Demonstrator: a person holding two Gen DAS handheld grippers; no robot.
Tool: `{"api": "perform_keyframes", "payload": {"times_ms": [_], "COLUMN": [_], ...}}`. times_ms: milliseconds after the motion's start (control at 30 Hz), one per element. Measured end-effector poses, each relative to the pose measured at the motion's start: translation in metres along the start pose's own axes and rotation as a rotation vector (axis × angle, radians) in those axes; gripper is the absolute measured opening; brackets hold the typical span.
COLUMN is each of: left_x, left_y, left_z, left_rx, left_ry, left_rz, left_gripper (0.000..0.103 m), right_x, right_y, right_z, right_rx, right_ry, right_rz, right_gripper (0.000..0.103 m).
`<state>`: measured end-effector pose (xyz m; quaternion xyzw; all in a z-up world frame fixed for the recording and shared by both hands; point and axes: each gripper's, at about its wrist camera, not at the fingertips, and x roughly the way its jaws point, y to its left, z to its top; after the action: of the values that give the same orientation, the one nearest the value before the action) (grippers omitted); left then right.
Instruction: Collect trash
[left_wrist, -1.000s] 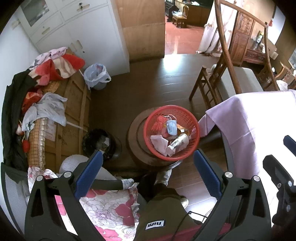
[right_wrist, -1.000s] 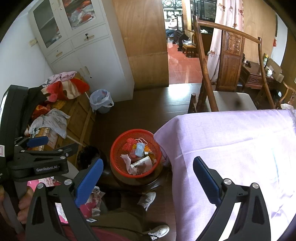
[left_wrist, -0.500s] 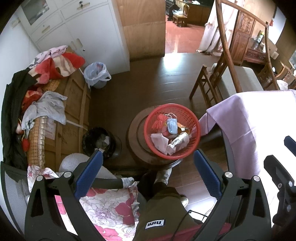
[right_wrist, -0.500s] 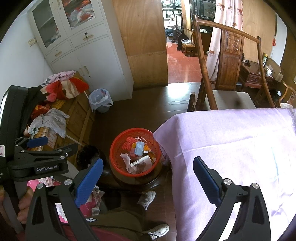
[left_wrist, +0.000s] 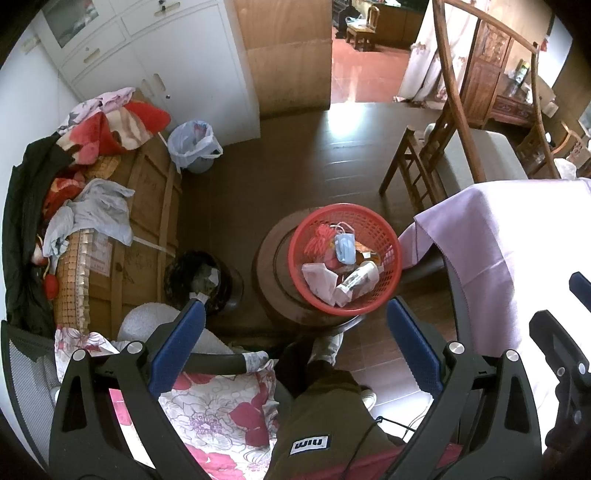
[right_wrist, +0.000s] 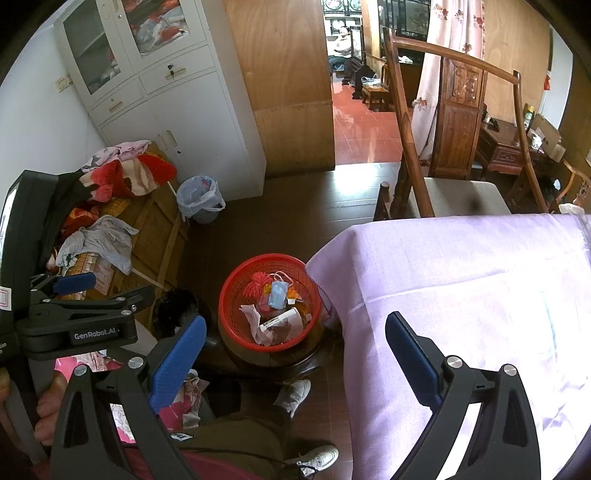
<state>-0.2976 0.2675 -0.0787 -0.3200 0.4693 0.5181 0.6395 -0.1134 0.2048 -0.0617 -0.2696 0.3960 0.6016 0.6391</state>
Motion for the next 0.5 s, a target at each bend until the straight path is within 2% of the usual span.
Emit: {"api": "perform_keyframes", "payload": {"times_ms": [500], "left_x": [0.0038], "left_y": [0.0053], "left_z": [-0.0066], "left_rx": [-0.004], "left_ry": [0.014], "left_rz": [0.007], "left_gripper": [0.095], "right_x": [-0.0005], "right_y": [-0.0006], "right_z": [0.0000], "right_rx": [0.000], "right_ry": [0.002], "right_rz": [0.000], "right_gripper": [0.096]}}
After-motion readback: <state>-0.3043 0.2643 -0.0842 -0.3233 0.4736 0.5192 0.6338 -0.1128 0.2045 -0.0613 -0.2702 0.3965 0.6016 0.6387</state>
